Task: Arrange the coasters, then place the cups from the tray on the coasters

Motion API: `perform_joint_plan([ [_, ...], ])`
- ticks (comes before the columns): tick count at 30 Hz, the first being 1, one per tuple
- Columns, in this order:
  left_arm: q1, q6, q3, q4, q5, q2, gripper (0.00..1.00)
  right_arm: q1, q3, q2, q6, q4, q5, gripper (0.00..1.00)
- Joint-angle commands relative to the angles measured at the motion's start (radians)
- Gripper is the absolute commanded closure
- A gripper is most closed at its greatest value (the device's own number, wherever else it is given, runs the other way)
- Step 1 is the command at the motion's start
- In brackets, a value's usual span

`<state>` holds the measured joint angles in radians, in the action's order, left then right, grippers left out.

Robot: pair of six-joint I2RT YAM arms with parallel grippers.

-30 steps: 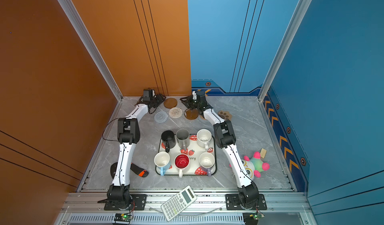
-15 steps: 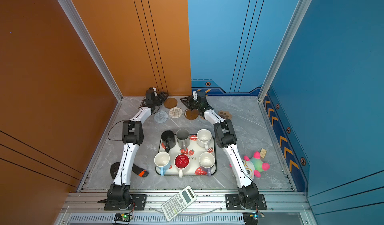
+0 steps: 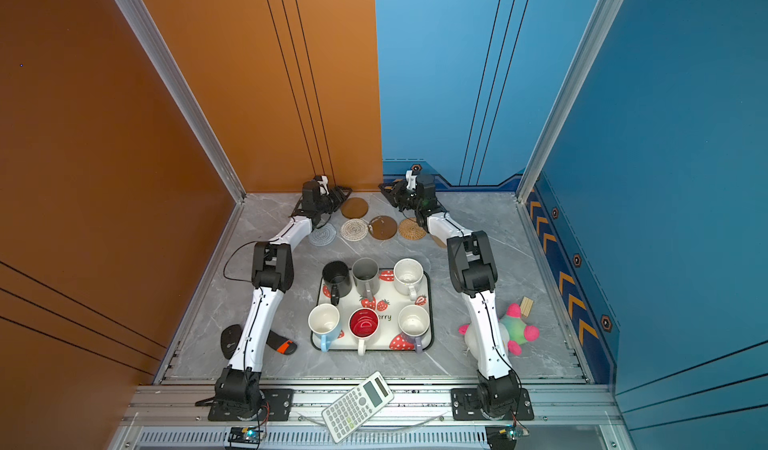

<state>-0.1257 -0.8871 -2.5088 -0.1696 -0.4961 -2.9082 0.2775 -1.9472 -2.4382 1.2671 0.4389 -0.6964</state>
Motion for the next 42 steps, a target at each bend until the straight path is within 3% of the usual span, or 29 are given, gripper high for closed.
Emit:
perform_joint_plan([
  [1, -0.014, 0.013, 0.015, 0.004, -0.079, -0.030, 0.35, 0.008, 0.024, 0.019, -0.055, -0.016, -0.009, 0.75],
  [9, -0.043, 0.028, 0.043, 0.006, -0.146, -0.023, 0.35, 0.010, -0.020, -0.032, -0.074, -0.072, 0.006, 0.74],
  [21, -0.066, 0.042, 0.069, 0.038, -0.240, -0.006, 0.35, -0.001, -0.247, -0.150, -0.184, -0.366, 0.083, 0.74],
  [27, -0.076, 0.043, 0.118, 0.039, -0.284, 0.021, 0.35, 0.002, -0.252, -0.123, -0.279, -0.502, 0.088, 0.74],
  [33, -0.097, 0.061, 0.159, 0.061, -0.313, 0.047, 0.37, -0.012, -0.215, -0.088, -0.316, -0.527, 0.106, 0.73],
  [42, -0.094, 0.089, 0.292, 0.061, -0.341, 0.155, 0.37, -0.045, -0.312, -0.178, -0.297, -0.540, 0.136, 0.73],
])
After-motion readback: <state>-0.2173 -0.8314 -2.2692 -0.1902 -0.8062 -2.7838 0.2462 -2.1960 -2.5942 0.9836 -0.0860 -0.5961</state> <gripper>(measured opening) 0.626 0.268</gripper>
